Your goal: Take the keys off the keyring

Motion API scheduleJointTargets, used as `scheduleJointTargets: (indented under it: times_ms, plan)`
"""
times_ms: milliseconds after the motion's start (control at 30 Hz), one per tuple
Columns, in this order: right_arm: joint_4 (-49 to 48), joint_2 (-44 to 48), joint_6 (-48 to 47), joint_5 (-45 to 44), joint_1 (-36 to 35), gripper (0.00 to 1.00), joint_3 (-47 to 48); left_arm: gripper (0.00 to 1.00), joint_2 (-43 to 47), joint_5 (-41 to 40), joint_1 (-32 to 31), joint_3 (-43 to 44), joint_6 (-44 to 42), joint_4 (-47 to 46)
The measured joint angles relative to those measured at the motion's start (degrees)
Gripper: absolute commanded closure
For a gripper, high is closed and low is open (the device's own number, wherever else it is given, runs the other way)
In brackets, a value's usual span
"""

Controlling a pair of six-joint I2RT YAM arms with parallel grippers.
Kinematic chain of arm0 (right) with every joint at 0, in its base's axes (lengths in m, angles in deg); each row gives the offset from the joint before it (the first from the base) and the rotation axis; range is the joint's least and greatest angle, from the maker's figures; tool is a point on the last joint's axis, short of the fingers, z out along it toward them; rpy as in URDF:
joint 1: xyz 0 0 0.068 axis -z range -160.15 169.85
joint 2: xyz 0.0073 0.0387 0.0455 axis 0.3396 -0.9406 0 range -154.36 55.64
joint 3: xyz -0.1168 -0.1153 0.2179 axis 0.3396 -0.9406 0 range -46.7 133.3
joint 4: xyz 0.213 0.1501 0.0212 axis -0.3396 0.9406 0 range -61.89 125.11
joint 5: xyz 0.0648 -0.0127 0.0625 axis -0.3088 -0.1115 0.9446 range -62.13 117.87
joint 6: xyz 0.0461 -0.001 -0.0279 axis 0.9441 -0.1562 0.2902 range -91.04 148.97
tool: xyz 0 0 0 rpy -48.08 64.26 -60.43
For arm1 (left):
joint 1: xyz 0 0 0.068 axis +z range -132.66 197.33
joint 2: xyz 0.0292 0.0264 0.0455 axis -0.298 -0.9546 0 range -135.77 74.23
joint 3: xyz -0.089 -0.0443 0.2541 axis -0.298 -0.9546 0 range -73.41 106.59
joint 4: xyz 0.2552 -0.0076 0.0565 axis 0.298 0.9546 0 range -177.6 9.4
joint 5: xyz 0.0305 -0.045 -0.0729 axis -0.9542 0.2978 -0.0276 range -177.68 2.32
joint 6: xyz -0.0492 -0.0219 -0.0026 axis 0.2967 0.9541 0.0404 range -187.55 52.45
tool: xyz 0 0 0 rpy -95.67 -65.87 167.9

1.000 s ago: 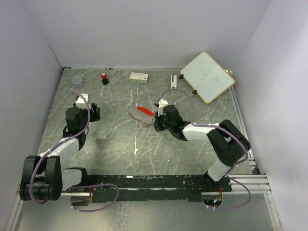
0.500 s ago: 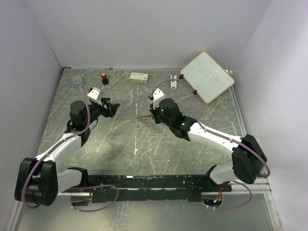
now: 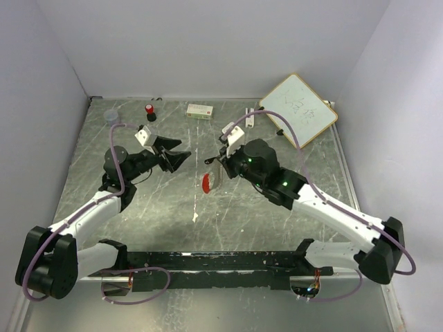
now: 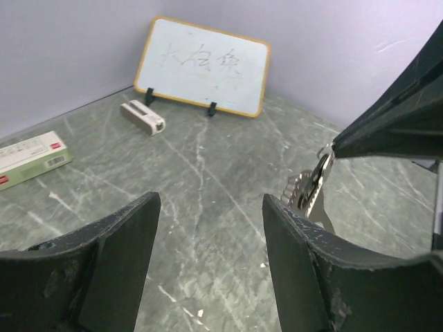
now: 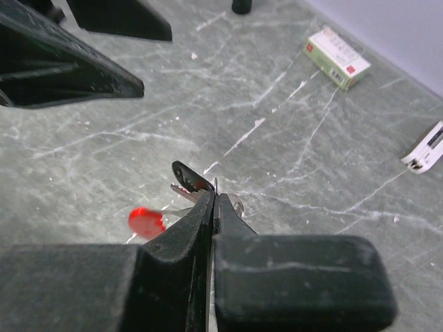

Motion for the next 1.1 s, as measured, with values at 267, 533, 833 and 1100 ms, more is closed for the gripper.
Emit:
scheduleJointTargets:
  times_ms: [267, 533, 833, 1100]
  plan:
    - [1.1, 7.4, -0.4, 3.7, 0.0, 1.00, 0.0, 0.27, -0.3, 3.7, -1.4, -1.3, 4.7, -7.5]
    - [2.1, 7.5, -0.7, 8.1, -0.1, 1.00, 0.0, 0.23, -0.5, 4.6, -4.6, -1.6, 6.5, -11.2]
    - [2.2, 7.5, -1.7, 14.3, -0.2, 1.00, 0.0, 0.27, -0.5, 4.6, -6.5, -1.6, 6.1, -11.2]
    - [2.1, 7.7, -1.7, 15.9, -0.3, 1.00, 0.0, 0.28, -1.2, 6.0, -8.1, -1.7, 6.1, -12.9]
